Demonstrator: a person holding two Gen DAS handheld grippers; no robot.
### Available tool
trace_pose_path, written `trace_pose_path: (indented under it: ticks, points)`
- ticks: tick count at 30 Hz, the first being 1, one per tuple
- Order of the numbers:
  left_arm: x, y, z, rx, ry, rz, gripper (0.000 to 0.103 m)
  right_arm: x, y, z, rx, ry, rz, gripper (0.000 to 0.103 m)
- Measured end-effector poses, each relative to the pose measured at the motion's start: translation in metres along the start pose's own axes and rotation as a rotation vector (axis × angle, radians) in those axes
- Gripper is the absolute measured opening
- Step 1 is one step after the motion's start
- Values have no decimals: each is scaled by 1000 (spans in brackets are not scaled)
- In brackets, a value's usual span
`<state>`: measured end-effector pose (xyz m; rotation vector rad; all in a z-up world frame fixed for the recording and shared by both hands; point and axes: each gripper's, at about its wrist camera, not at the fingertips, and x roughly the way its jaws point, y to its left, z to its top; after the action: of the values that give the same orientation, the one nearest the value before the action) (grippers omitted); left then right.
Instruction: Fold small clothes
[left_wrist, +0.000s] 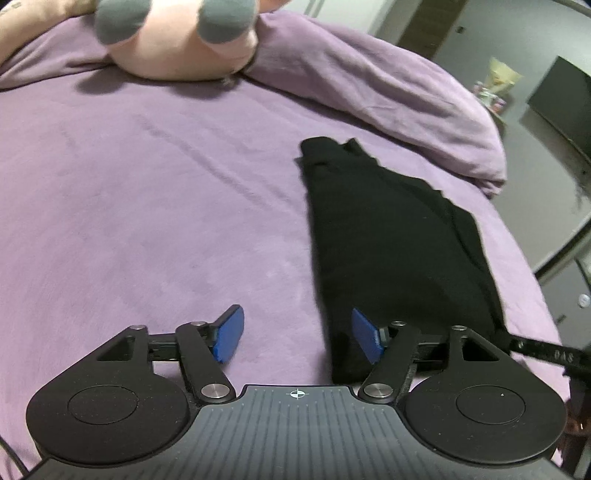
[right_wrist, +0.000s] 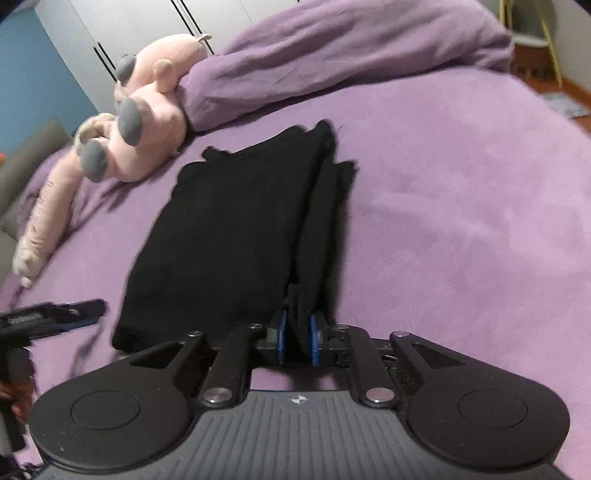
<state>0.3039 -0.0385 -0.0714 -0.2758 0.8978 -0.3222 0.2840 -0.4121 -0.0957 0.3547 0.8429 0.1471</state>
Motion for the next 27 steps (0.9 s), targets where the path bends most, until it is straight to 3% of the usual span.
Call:
trace_pose_path:
  ticks: [1,2,4,7,11,13,19,21,22,23,27]
  points:
    - [0,2,3,-3,1,-29,75,-6,-6,3,27,-20,-14,49]
    - [2,5,6,-19,1,-67,75,-11,-10,7,64,-57,-42,67]
    - [11,10,16,-76,13,-161,77,-19,-27,15,155,-135,10,68]
    - [37,7,33,-127,32,-236,78,1,-52,32,300,-116,150,68]
    - [79,0,48,-156,97,-238,74,42,-72,51,392,-50,191,67]
    - [97,1,51,-184,128,-247,70,53,-82,55,436,-51,253,67]
    - [121,0,57,-259,98,-299,66,85,-81,57,467,-48,382,54]
    - [126,-2,57,-266,88,-291,57,95,-72,61,467,-42,375,41]
    - [127,-2,58,-271,90,-291,46,99,-67,62,460,-40,358,29]
    - [127,-2,58,-278,91,-288,35,102,-64,62,458,-40,347,25]
    - [111,0,62,-267,53,-331,26,95,-47,61,441,-84,344,20]
